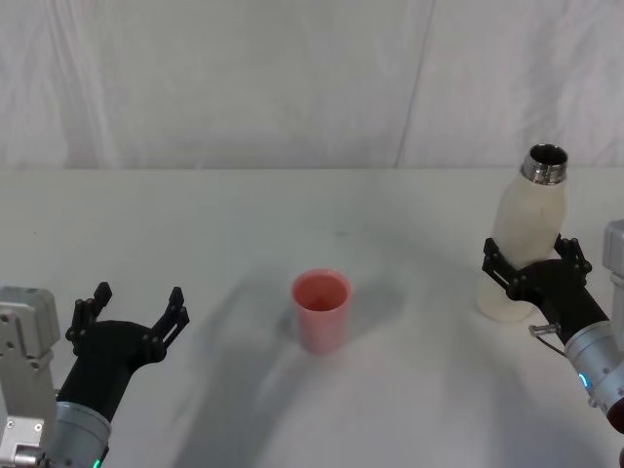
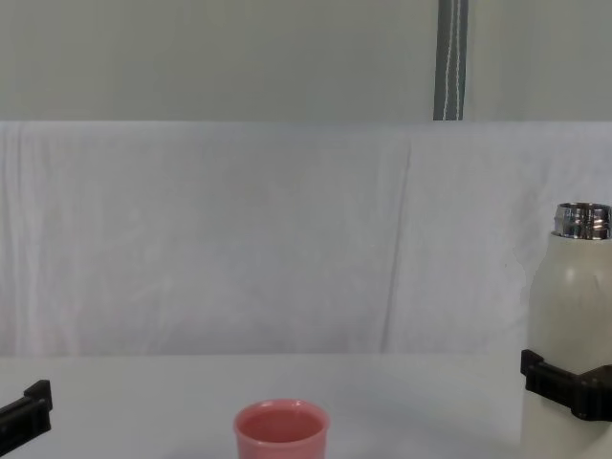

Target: Grasp the thermos with one hand and pour water into the cup lid.

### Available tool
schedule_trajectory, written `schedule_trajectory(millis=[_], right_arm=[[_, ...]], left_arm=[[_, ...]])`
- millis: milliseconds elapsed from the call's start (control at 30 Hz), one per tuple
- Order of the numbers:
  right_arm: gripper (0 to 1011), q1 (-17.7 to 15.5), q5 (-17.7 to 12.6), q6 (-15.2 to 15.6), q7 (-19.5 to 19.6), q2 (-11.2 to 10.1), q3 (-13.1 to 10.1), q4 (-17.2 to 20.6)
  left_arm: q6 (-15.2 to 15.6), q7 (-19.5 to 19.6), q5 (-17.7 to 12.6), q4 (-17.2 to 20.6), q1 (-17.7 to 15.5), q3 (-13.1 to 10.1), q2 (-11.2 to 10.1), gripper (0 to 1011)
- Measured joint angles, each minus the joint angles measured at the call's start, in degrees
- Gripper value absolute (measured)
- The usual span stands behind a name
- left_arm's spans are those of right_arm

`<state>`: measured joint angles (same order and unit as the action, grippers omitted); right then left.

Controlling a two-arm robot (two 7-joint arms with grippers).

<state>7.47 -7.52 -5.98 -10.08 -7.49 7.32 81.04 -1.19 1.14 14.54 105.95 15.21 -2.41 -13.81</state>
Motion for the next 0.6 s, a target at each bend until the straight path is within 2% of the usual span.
schedule_trajectory(millis=[600], right_arm=[[960,0.11,0.07,0.26,-0.06,-0.18,0.06,-0.06]], left_arm=[[0.00,0.00,0.00,0.00,0.00,0.00,0.00,1001]])
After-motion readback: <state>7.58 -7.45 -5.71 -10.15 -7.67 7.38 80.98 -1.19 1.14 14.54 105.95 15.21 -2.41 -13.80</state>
